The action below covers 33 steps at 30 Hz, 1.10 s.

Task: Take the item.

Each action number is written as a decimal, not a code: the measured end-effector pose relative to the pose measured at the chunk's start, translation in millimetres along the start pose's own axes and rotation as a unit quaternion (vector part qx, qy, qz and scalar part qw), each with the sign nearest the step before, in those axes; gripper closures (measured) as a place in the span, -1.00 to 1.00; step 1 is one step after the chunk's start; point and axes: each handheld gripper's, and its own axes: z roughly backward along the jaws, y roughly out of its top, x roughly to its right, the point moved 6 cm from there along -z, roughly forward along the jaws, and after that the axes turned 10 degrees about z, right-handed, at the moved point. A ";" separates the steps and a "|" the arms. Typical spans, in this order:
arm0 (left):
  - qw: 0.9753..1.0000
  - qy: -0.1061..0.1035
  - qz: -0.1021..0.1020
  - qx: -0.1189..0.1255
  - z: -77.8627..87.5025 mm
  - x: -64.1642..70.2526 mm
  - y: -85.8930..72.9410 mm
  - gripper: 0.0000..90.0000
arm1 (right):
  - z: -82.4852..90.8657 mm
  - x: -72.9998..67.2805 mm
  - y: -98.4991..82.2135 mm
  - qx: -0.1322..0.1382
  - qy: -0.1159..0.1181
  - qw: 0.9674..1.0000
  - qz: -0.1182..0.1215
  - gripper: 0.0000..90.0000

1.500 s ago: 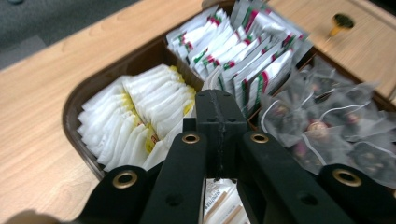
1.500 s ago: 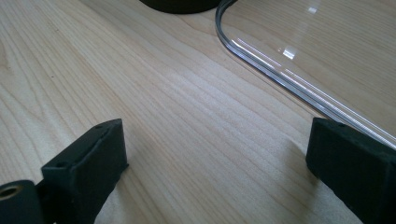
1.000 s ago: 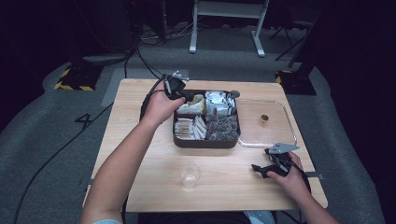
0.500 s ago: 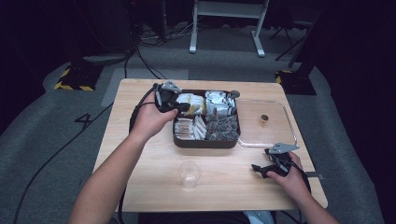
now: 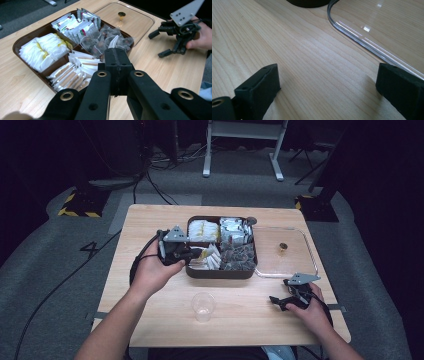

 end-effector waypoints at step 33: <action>0.999 -0.035 -0.009 -0.008 -7.3 47.0 -78.2 1.00 | 0.0 -0.2 0.0 0.000 0.000 1.000 -0.001 -0.88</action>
